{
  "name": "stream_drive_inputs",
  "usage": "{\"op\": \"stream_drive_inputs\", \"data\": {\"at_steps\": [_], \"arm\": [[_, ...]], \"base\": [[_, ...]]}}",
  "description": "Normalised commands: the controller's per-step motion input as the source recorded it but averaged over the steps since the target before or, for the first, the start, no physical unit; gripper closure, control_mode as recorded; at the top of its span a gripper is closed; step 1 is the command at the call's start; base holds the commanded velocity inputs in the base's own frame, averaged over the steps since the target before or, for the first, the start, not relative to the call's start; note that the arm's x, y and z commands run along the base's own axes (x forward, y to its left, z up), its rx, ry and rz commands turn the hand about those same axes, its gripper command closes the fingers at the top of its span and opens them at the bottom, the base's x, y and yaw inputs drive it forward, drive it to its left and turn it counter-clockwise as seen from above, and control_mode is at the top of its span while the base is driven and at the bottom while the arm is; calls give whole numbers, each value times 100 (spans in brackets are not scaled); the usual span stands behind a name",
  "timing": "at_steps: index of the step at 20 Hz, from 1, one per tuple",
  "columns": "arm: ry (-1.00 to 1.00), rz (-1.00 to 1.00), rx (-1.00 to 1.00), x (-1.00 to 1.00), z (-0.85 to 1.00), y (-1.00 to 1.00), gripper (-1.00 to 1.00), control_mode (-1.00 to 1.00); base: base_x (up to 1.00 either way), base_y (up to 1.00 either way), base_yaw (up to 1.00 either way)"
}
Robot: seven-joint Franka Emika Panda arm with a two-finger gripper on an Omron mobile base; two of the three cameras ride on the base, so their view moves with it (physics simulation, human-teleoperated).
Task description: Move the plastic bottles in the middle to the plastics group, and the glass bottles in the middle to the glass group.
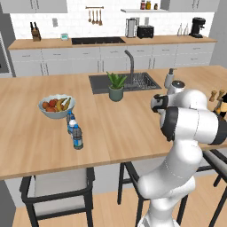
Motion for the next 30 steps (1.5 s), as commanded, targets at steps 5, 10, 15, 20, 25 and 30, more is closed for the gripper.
{"op": "stream_drive_inputs", "data": {"at_steps": [5,10,15,20,25,30], "arm": [[9,0,0,7,-5,-1,-100,-100],[2,0,0,0,-6,-11,-100,-100],[1,0,0,1,-20,-9,-100,-100],[0,0,0,3,-20,-7,-100,-100],[0,0,0,8,-16,0,-100,-100],[0,0,0,10,-10,0,-100,-100]], "base": [[0,0,0],[0,0,0],[0,0,0],[0,0,0],[0,0,0],[0,0,0]]}}
